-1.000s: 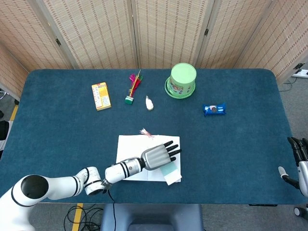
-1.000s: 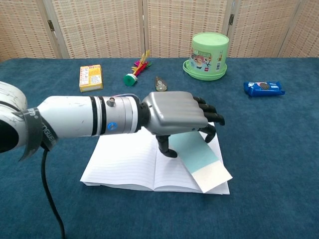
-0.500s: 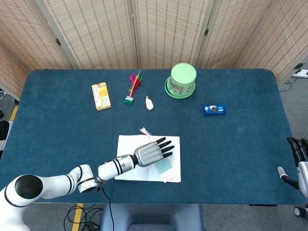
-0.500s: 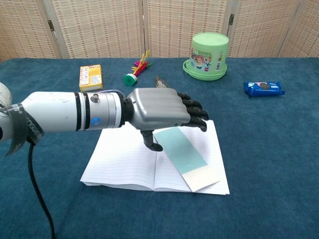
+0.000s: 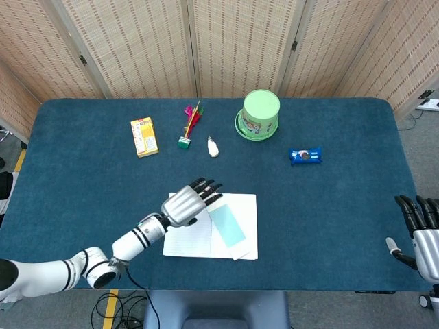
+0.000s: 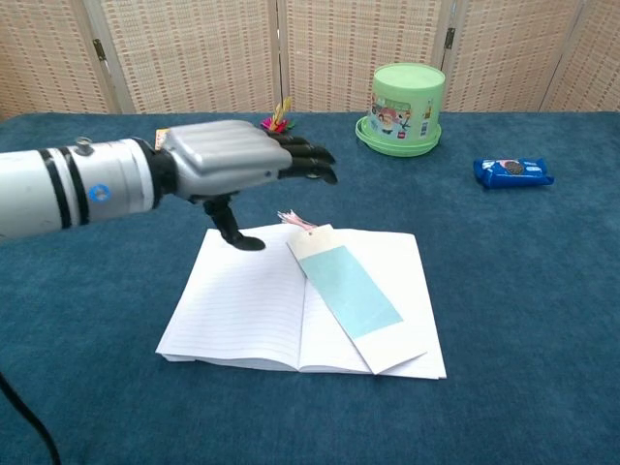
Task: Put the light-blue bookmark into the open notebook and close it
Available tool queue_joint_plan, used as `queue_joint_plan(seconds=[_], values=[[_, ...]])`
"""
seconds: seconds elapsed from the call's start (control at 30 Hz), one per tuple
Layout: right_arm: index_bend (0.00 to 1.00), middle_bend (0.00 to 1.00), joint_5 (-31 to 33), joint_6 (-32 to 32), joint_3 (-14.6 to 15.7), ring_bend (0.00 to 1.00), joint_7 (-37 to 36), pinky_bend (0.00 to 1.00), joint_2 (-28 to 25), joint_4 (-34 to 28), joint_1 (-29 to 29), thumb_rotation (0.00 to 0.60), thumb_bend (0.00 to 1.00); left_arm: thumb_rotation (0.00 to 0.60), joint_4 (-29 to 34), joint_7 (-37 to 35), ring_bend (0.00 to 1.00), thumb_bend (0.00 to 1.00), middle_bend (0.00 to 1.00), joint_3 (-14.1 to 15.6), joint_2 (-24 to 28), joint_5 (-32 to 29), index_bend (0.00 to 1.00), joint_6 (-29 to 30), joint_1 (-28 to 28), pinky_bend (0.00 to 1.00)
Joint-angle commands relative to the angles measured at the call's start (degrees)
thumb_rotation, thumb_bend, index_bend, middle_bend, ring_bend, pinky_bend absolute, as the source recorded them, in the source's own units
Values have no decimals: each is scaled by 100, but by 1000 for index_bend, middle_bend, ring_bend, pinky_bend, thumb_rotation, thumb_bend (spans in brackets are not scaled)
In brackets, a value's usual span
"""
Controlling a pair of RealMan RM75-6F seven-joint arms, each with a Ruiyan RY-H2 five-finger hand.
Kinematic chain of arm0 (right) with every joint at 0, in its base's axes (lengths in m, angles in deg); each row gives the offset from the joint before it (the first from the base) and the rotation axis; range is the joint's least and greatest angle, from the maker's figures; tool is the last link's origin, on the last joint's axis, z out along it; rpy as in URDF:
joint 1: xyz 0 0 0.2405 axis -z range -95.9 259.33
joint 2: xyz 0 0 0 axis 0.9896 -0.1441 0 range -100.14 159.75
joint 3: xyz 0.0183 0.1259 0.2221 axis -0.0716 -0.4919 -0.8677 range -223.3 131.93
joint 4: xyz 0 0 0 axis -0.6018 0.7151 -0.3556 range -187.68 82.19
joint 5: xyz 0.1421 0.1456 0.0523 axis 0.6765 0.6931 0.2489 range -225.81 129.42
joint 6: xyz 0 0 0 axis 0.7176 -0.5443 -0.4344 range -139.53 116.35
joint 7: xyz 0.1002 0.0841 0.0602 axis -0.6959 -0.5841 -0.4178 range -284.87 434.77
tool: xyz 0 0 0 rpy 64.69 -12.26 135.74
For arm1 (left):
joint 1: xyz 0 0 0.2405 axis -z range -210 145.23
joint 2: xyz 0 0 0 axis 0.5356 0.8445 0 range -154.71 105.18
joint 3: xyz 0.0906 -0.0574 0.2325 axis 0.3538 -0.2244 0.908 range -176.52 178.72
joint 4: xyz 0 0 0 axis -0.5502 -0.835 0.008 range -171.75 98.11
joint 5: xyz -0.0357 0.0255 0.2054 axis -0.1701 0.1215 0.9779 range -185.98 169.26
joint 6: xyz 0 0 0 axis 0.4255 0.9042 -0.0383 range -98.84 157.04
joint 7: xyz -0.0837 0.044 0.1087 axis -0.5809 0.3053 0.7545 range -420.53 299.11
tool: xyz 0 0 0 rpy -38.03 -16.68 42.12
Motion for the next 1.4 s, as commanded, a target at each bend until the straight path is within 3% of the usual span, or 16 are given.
queue_joint_plan(seconds=[0.03, 0.37, 0.77, 0.93, 1.4], values=[[0, 114, -214, 67, 68, 16, 52, 57, -23, -12, -98, 600, 240, 600, 521, 169, 41, 271, 53, -121, 479, -542, 134, 404, -459, 152], [0, 157, -857, 670, 249, 16, 152, 63, 99, -12, -625, 600, 250, 600, 1281, -49, 41, 270, 53, -16, 1352, -1033, 135, 1208, -1389, 152], [0, 237, -1303, 1386, 398, 56, 330, 93, 362, -124, -1242, 600, 250, 600, 1578, -599, 41, 270, 53, 119, 1970, -633, 142, 2058, -2247, 152], [0, 304, -1392, 1623, 484, 57, 324, 93, 483, -116, -1420, 600, 296, 600, 1628, -652, 41, 271, 53, 180, 2054, -513, 143, 2187, -2463, 152], [0, 326, -1407, 2855, 687, 32, 87, 86, 1316, 237, -2234, 600, 447, 600, 1681, -769, 41, 271, 53, 177, 2127, -254, 143, 2208, -2747, 152]])
